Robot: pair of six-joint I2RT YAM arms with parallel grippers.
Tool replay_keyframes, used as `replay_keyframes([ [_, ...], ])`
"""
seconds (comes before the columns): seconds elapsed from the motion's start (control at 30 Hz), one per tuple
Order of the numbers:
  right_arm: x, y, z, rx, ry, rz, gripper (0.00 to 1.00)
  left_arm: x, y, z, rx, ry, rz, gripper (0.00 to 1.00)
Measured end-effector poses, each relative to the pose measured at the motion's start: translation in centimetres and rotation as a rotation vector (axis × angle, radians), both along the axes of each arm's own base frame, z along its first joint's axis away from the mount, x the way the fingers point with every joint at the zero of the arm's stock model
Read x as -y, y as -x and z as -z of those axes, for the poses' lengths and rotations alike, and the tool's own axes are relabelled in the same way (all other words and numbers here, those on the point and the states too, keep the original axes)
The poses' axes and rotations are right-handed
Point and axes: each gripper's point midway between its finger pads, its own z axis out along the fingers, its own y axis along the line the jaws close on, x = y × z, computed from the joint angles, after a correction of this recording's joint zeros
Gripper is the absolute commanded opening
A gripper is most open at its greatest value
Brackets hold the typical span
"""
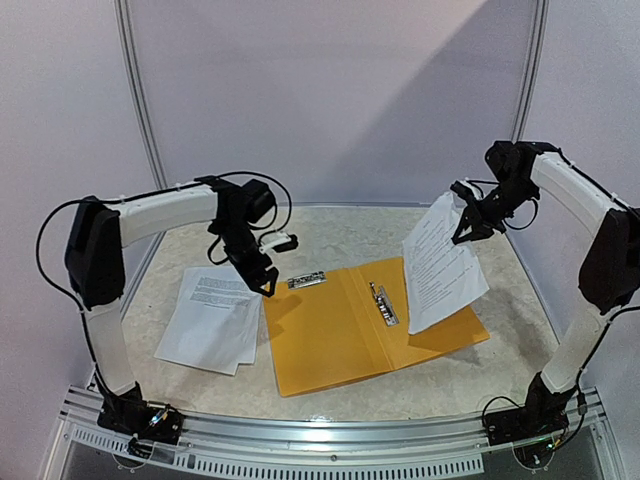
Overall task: Put the files into the folder
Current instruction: Place the file in the spring clip on the folder.
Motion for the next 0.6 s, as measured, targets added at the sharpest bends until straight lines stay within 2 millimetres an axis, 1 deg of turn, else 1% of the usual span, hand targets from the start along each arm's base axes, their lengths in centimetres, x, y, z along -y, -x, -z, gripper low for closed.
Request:
replay_keyframes([
  [0.1, 0.1, -0.1, 1.0, -0.017, 0.011, -0.016, 0.00, 1.5, 1.3, 2.3, -0.035, -0.050, 0.047, 0.80],
  [0.2, -0.1, -0.8, 3.5, -0.068, 0.019, -0.035, 0.00, 2.3, 2.4, 4.7, -0.064, -0.111, 0.081, 0.80],
  [0.3, 0.0, -1.2, 6.5, -0.126, 0.039, -0.050, 0.00, 2.2, 3.1, 6.9, -0.084, -0.169, 0.102, 0.80],
  [0.37, 0.4, -1.2, 7.7, -0.145, 0.073, -0.055, 0.00, 2.0, 3.4, 7.9, -0.098, -0.198, 0.107, 0.80],
  [0.43, 1.1, -1.1, 8.3, -0.148, 0.114, -0.053, 0.00, 1.7, 3.3, 8.5, -0.097, -0.224, 0.104, 0.80],
  [0.6, 2.7, -1.3, 9.3, -0.142, 0.215, -0.040, 0.00, 1.3, 2.9, 8.7, -0.075, -0.254, 0.097, 0.80],
])
